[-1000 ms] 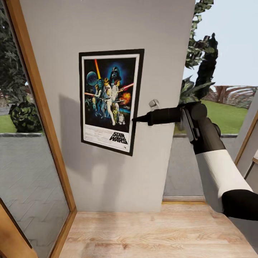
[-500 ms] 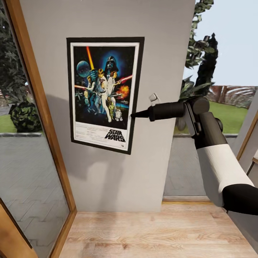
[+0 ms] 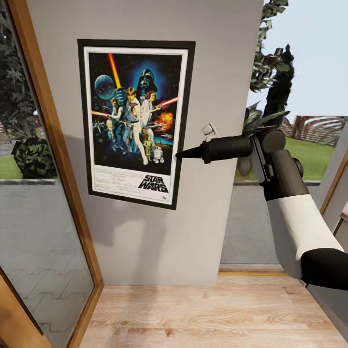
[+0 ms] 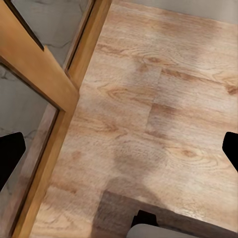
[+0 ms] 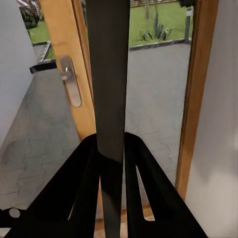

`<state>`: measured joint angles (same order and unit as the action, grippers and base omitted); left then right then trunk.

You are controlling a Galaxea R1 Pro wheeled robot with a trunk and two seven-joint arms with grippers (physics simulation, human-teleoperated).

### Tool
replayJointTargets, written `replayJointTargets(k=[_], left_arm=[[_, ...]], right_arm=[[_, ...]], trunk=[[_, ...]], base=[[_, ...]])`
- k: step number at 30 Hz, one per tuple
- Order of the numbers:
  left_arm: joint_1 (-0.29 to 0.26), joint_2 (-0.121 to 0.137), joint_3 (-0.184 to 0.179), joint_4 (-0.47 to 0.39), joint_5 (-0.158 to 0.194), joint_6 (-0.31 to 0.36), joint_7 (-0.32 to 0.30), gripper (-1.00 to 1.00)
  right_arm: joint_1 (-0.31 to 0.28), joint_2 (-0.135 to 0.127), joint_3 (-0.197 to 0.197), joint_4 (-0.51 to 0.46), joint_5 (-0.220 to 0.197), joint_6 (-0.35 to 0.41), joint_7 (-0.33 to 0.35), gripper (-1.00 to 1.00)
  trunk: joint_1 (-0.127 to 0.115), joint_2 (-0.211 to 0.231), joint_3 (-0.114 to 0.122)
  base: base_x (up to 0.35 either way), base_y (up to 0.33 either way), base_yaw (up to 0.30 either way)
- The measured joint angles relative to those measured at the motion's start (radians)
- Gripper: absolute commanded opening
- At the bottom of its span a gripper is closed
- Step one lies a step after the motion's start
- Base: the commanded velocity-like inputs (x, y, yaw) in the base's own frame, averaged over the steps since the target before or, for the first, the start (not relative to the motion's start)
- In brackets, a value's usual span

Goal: Pick up the poster from the kitchen countertop and hang it on one of the wall nails in the kitchen.

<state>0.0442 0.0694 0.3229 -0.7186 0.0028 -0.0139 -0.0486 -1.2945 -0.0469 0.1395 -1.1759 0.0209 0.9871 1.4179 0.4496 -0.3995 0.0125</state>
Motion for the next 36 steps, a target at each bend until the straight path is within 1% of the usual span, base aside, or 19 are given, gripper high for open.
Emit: replayJointTargets(k=[7, 17, 20, 24, 28, 36], left_arm=[[0.0, 0.0, 0.0, 0.0, 0.0, 0.0, 0.0, 1.0], [0.0, 0.0, 0.0, 0.0, 0.0, 0.0, 0.0, 1.0], [0.0, 0.0, 0.0, 0.0, 0.0, 0.0, 0.0, 1.0], [0.0, 0.0, 0.0, 0.0, 0.0, 0.0, 0.0, 1.0], [0.0, 0.0, 0.0, -0.001, 0.0, 0.0, 0.0, 1.0], [0.0, 0.0, 0.001, -0.003, 0.0, 0.0, 0.0, 1.0]], right_arm=[[0.0, 0.0, 0.0, -0.003, 0.002, 0.0, 0.0, -1.0], [0.0, 0.0, -0.001, -0.004, 0.003, 0.0, 0.0, -1.0], [-0.021, -0.001, 0.0, -0.001, 0.007, 0.0, 0.0, -1.0], [-0.066, -0.004, 0.001, 0.007, 0.021, 0.001, -0.001, -1.0], [-0.081, -0.005, 0.001, 0.01, 0.026, 0.002, -0.001, -1.0], [-0.089, -0.005, 0.001, 0.013, 0.028, 0.002, -0.001, -1.0]], trunk=[[0.0, 0.0, 0.0], [-0.001, 0.0, 0.0], [0.0, 0.0, 0.0], [0.0, 0.0, 0.0], [0.0, 0.0, 0.0], [0.0, 0.0, 0.0]], base=[[0.028, 0.0, 0.0], [0.313, 0.0, 0.0], [0.125, 0.0, 0.0], [0.039, 0.0, 0.0], [0.009, 0.0, 0.0], [0.003, 0.0, 0.0]])
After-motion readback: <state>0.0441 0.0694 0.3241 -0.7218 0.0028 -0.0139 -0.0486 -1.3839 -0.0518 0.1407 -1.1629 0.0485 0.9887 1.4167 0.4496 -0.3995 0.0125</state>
